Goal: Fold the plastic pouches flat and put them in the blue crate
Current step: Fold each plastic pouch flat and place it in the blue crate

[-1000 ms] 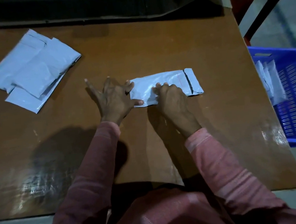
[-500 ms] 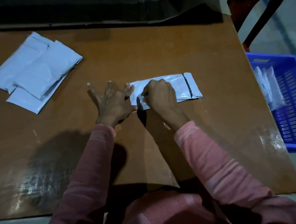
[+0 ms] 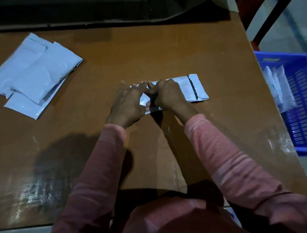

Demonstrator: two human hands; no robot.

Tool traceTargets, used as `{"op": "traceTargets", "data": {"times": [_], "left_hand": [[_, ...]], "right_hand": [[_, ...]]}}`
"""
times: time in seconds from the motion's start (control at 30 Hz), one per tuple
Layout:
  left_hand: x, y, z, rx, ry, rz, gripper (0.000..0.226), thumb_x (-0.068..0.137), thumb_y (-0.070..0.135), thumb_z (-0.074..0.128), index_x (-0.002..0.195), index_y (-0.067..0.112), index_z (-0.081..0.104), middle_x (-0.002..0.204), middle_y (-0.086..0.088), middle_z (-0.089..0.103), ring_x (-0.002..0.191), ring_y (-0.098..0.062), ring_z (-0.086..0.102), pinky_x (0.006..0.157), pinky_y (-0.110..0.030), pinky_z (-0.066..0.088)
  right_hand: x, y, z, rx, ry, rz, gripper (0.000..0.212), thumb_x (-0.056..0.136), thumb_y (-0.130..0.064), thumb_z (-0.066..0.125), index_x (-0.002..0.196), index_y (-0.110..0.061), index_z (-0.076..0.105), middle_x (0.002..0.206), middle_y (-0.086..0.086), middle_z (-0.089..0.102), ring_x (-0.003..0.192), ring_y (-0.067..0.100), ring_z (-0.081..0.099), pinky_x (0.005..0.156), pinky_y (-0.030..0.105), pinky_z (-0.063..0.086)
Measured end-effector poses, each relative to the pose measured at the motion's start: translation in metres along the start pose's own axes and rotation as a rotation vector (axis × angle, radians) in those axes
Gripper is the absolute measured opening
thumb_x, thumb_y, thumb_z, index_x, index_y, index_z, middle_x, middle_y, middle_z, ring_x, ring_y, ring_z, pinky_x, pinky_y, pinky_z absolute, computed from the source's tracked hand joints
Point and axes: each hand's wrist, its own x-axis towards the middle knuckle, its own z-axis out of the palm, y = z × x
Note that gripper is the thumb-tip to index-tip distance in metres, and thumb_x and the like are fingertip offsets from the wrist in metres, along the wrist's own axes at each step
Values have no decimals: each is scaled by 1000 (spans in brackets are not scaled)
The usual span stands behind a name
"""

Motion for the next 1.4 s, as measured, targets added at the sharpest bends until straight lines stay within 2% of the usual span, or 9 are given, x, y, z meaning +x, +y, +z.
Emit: {"op": "traceTargets", "data": {"times": [0.07, 0.2, 0.27, 0.4, 0.53, 0.63, 0.77, 1.0, 1.4], "left_hand": [[4, -3, 5, -114, -55, -81, 82, 84, 26, 80, 155, 23, 38, 150, -7, 53, 143, -34, 39, 116, -43, 31], [11, -9, 2, -2, -167, -58, 96, 88, 31, 78, 164, 17, 21, 170, -2, 21, 156, -23, 21, 128, -46, 3], [12, -5, -3, 77, -219, -53, 96, 91, 34, 75, 165, 20, 15, 171, 1, 14, 158, -20, 16, 128, -47, -4], [15, -2, -5, 133, -301, -61, 93, 96, 36, 66, 165, 17, 7, 173, -1, 6, 159, -19, 9, 127, -48, -5], [18, 6, 2, -20, -303, -109, 72, 110, 40, 38, 164, 8, 2, 172, -9, -3, 159, -24, -3, 128, -44, -6], [18, 21, 21, 18, -82, -148, 65, 111, 46, 20, 163, 8, 14, 171, -13, 11, 159, -29, 6, 127, -51, 1], [29, 33, 41, 101, 98, -114, 73, 102, 54, 4, 163, 16, 19, 170, -15, 17, 157, -35, 12, 126, -58, 9], [38, 27, 66, 189, 166, -95, 59, 108, 49, 13, 164, 31, 19, 171, -10, 15, 157, -38, 10, 125, -59, 9], [39, 31, 55, 186, 33, -111, 62, 107, 49, 9, 164, 27, 19, 172, -9, 12, 158, -35, 5, 126, -58, 4]], "right_hand": [[-3, 9, -11, 130, -59, -58, 57, 82, -38, 80, 136, -31, 64, 133, 7, 66, 118, 26, 61, 87, 27, 46], [-8, 43, -32, 206, -26, -17, 61, 79, -31, 84, 135, -16, 64, 137, 8, 63, 123, 24, 60, 91, 19, 46], [-15, 55, -25, 116, -118, -13, 73, 90, -45, 72, 153, -22, 43, 161, 6, 37, 148, 30, 33, 119, 41, 29], [-32, 63, 16, 76, -40, -18, 62, 105, -58, 25, 161, -37, 10, 170, -8, 6, 156, 18, -8, 123, 50, -11], [-33, 56, 23, 32, -22, 27, 58, 105, -57, 13, 160, -41, 3, 169, -12, 0, 155, 14, -13, 122, 49, -16], [-27, 61, 12, 31, -96, 9, 57, 107, -52, 14, 161, -37, 4, 170, -10, -2, 155, 16, -13, 123, 50, -13], [-15, 67, 14, 26, 164, 69, 54, 109, -44, 24, 160, -24, 25, 167, -3, 21, 156, 20, 7, 122, 51, 0], [-10, 60, 35, -65, 287, 138, 59, 103, -48, 19, 153, -25, 41, 161, -2, 36, 151, 27, 24, 118, 57, 15], [-13, 56, 32, -47, 235, 174, 58, 105, -42, 14, 160, -26, 25, 167, -5, 20, 156, 23, 8, 123, 56, 6]]}}
